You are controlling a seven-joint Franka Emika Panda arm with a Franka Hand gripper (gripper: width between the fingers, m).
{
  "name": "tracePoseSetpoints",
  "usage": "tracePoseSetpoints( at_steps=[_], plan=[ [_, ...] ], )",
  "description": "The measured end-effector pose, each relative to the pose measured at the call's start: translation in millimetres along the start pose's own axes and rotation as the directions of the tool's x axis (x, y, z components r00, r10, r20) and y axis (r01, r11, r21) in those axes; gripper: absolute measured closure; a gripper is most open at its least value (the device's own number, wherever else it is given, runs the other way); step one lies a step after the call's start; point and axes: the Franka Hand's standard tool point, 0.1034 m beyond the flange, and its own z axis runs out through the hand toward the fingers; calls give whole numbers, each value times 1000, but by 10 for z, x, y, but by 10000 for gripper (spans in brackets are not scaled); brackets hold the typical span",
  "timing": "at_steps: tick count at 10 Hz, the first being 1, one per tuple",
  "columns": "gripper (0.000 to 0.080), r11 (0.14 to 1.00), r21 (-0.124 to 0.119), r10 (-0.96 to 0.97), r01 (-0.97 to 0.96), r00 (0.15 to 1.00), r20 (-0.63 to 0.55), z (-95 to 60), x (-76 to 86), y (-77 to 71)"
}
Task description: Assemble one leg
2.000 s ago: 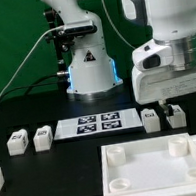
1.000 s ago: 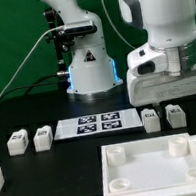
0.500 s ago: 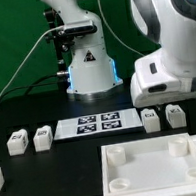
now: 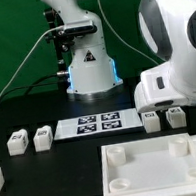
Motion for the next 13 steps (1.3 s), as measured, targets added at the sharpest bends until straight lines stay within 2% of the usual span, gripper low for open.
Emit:
tracePoseSetpoints(
  at_steps=[3, 6, 11, 12, 13],
  plan=[
    [151, 1000, -20, -7, 8, 999, 50, 177, -38, -30],
    [151, 1000, -16, -11, 12, 999, 34, 342, 2, 14],
    [151, 1000, -14, -10, 11, 1000, 20, 416, 43, 11],
    [246, 1000, -14, -10, 11, 1000, 20, 416, 43, 11],
    [407, 1000, -14, -10, 11, 1000, 20, 416, 43, 11]
  ],
)
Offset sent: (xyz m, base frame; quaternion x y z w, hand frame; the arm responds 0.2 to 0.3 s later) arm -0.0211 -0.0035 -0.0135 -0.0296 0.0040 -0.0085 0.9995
